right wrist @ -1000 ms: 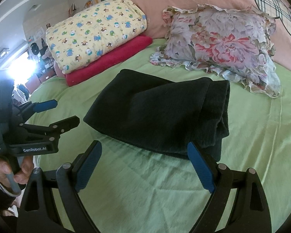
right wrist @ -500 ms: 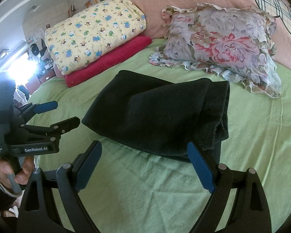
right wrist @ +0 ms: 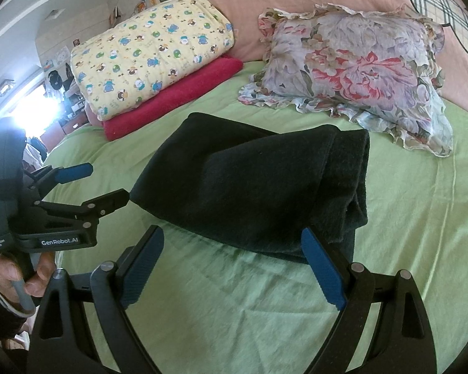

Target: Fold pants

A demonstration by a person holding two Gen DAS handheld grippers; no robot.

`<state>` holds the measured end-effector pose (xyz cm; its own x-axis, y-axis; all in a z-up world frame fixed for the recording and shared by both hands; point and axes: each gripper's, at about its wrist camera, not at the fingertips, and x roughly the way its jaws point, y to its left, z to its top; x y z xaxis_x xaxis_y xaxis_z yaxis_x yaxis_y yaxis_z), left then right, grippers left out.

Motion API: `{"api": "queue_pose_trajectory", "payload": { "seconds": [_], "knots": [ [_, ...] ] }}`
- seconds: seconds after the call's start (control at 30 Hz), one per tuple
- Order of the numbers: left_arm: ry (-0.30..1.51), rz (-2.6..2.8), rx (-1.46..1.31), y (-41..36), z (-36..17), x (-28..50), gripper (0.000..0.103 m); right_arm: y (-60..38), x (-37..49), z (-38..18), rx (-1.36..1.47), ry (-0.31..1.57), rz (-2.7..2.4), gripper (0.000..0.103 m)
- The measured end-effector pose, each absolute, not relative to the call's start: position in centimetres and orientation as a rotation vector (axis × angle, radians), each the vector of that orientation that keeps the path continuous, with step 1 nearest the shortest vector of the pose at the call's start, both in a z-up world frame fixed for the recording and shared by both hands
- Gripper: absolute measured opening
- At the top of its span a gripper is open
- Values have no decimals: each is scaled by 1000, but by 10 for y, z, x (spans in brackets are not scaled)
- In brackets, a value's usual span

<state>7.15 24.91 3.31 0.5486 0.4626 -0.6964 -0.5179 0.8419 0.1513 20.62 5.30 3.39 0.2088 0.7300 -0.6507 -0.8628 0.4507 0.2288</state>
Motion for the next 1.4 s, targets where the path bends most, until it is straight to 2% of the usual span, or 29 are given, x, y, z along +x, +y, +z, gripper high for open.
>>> {"api": "queue_pose_trajectory", "payload": {
  "seconds": [1.4],
  "knots": [
    [735, 558, -90, 256, 53, 96, 93, 41, 225, 46, -106, 757, 1071, 90]
  ]
}}
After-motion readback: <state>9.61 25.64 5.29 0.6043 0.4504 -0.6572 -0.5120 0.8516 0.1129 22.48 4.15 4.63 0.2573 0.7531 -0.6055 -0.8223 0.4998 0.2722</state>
